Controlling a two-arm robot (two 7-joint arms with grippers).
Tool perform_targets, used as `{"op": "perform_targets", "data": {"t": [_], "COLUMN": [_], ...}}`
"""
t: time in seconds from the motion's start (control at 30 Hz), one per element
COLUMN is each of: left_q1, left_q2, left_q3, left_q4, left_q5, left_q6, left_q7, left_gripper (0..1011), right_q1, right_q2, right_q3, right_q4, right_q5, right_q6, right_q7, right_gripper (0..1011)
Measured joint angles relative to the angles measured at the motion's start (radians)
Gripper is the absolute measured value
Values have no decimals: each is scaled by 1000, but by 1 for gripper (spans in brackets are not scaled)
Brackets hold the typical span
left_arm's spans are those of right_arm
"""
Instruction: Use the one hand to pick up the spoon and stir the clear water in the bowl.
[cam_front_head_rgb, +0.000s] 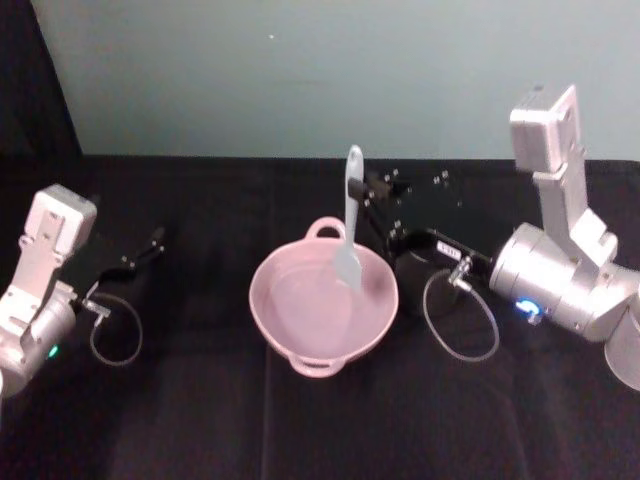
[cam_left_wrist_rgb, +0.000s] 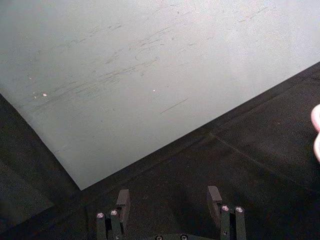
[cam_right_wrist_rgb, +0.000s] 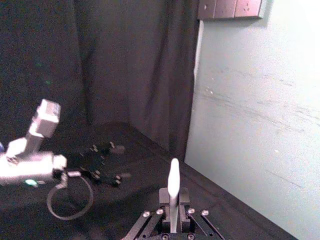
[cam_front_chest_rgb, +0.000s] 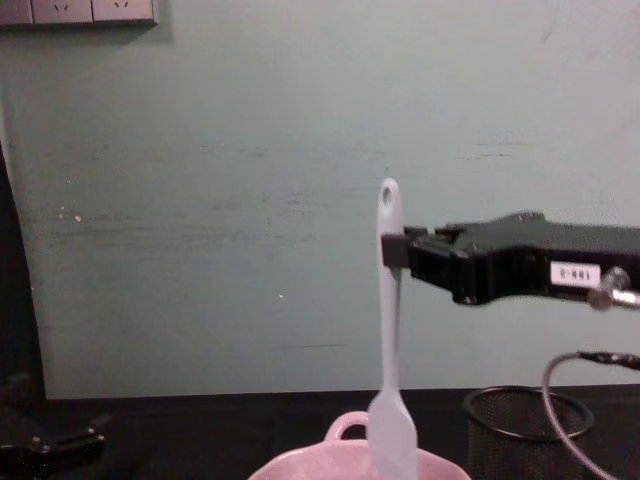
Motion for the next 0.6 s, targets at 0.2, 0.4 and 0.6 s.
{"op": "perform_targets", "data": {"t": [0.2, 0.4, 0.6], "left_q1": [0, 0, 0], "left_q2": [0, 0, 0], "left_q3": [0, 0, 0], "left_q4": [0, 0, 0], "left_q5": [0, 0, 0], "left_q6": [0, 0, 0], "left_q7": [0, 0, 0], "left_gripper": [1011, 1011, 1011], "right_q1": [-8, -29, -35], "right_q2": [0, -5, -32], "right_q3": [4, 4, -22], "right_q4": [52, 63, 81], "right_q5": [-27, -13, 1], "right_q6": [-44, -59, -71], "right_q7": [23, 59, 82], "right_gripper": [109, 109, 109]}}
